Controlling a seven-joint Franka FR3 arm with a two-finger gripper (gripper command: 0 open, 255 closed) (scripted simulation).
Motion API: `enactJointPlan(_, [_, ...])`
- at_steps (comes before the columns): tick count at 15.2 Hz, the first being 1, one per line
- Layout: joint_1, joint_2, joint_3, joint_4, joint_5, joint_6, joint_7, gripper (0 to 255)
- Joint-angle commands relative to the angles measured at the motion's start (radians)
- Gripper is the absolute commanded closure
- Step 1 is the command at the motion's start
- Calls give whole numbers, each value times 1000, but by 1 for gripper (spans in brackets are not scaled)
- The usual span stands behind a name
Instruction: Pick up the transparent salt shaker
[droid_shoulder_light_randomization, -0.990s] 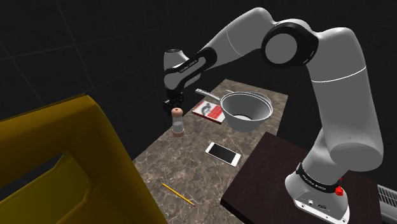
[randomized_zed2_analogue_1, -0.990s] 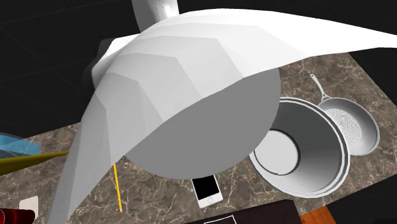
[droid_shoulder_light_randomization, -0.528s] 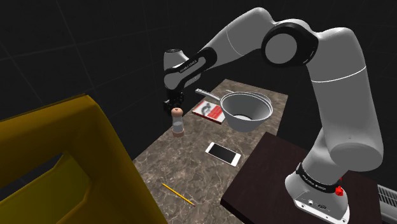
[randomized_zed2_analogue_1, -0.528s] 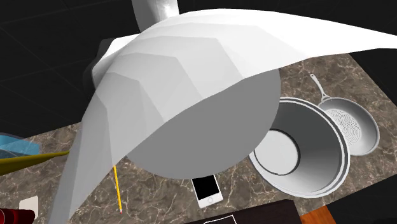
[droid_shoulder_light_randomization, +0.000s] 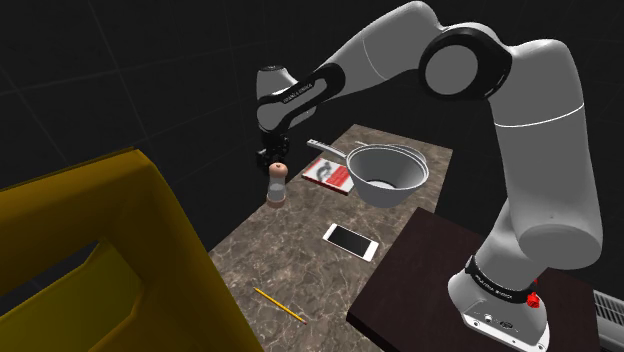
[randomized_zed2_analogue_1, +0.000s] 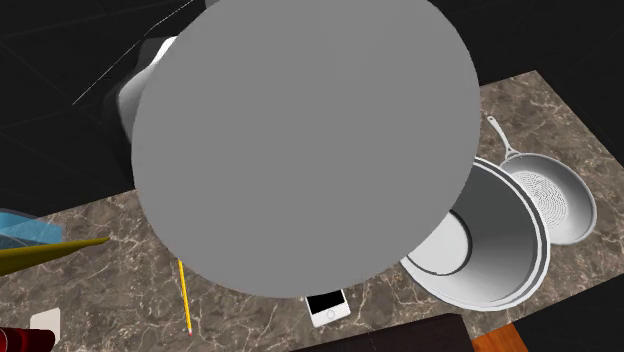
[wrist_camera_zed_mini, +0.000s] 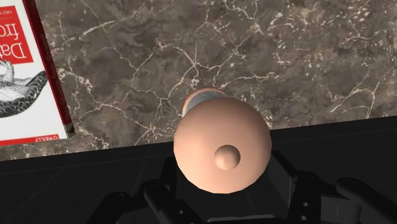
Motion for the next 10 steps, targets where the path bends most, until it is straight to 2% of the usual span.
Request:
enactJointPlan(1, [-1,-12,0,13,0,-25,-1,255])
enactJointPlan(10, [-1,-56,0,45,0,-101,0,255])
